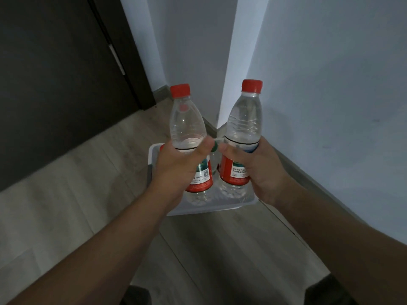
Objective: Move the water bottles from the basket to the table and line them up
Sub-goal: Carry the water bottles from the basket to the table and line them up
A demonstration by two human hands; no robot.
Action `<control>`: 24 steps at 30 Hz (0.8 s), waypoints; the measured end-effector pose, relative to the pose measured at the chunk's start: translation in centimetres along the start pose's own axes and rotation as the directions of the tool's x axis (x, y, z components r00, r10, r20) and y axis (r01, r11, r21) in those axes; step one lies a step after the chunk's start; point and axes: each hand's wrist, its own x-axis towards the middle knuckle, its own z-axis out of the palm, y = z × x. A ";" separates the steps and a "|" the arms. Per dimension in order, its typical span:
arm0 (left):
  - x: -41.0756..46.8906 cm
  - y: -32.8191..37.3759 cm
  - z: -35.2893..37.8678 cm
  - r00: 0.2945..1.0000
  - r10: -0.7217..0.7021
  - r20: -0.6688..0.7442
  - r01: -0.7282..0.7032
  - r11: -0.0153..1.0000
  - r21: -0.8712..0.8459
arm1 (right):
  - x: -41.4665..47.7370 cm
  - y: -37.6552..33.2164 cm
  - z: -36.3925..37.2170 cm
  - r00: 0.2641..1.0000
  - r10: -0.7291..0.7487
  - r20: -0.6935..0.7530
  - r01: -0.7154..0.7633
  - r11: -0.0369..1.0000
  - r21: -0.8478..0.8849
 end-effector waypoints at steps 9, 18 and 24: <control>1.5 -1.8 -1.0 0.961 0.274 0.041 -0.264 0.862 0.434 | 1.2 0.7 -2.1 0.946 -0.156 -0.284 -0.007 0.867 -0.499; 1.6 -2.2 -1.6 0.780 0.463 0.421 -0.509 0.076 0.857 | 1.2 0.0 -5.0 0.884 -0.459 -0.085 -0.031 0.125 -0.992; 1.6 -2.4 -1.8 0.712 0.380 0.590 -0.536 -0.248 0.807 | 0.9 0.2 -4.9 0.903 -0.417 0.100 0.024 -0.183 -0.983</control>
